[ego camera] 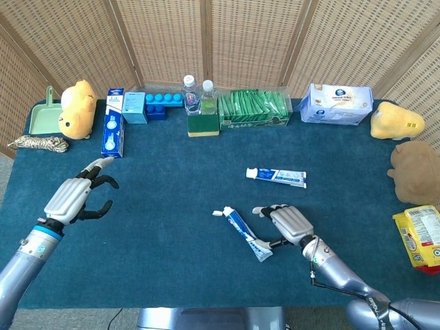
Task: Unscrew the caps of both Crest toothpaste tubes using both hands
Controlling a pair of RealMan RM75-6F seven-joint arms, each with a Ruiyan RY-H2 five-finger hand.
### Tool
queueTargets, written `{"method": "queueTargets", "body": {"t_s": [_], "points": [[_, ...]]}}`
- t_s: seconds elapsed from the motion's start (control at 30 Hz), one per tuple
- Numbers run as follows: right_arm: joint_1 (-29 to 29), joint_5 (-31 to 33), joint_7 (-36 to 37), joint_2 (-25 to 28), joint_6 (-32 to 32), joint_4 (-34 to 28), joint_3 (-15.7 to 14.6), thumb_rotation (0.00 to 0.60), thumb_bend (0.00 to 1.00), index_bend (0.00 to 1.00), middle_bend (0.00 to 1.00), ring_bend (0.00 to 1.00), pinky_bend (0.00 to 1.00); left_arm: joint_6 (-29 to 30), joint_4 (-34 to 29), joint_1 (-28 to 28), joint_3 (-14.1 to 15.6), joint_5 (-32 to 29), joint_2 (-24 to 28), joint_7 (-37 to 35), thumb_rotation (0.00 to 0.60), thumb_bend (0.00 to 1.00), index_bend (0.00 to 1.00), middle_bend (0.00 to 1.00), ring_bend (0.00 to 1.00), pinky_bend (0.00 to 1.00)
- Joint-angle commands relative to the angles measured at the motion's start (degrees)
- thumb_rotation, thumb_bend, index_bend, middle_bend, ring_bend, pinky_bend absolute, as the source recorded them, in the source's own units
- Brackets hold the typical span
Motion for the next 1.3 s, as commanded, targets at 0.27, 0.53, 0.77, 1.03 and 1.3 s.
{"method": "queueTargets", "body": {"t_s": [0.27,0.53,0.77,1.03,1.3], "points": [[-1.98,-3.03,3.69,0.21,6.58,0.12,3.93,0.544,0.25,0.22,0.29,0.22,0.26,3.19,-1.03,2.92,0.64,2.30,0.71,1.72,0.600,0.40,0.36,0.02,0.00,0.17],[-1.39,-1.01,2.51,-2.59,8.55,4.18,6.70,0.600,0.24,0.24,0.25,0.18,0.26,5.53,-2.28,5.43,2.15,3.11,0.98,6.53,0.600,0.40,0.34,0.03,0.00,0.17],[1.08,3.96,-3.02,-5.37,7.36,8.79,8.14,0.600,0.24,0.22,0.20,0.13,0.25,9.38,-2.50,8.35,2.76,3.99,0.79,9.02,0.600,0.40,0.30,0.04,0.00,0.16],[4.25,9.68,-9.53,-10.46,6.86,16.30,9.37,0.600,0.23,0.21,0.18,0.11,0.25,10.65,-1.71,10.08,2.46,3.69,0.83,8.67,0.600,0.40,0.27,0.04,0.00,0.16],[7.26,16.42,-15.60,-14.75,6.09,21.66,10.61,0.600,0.23,0.22,0.18,0.11,0.25,9.28,-1.05,10.02,1.87,3.20,0.61,8.22,0.600,0.39,0.27,0.03,0.00,0.16]]}}
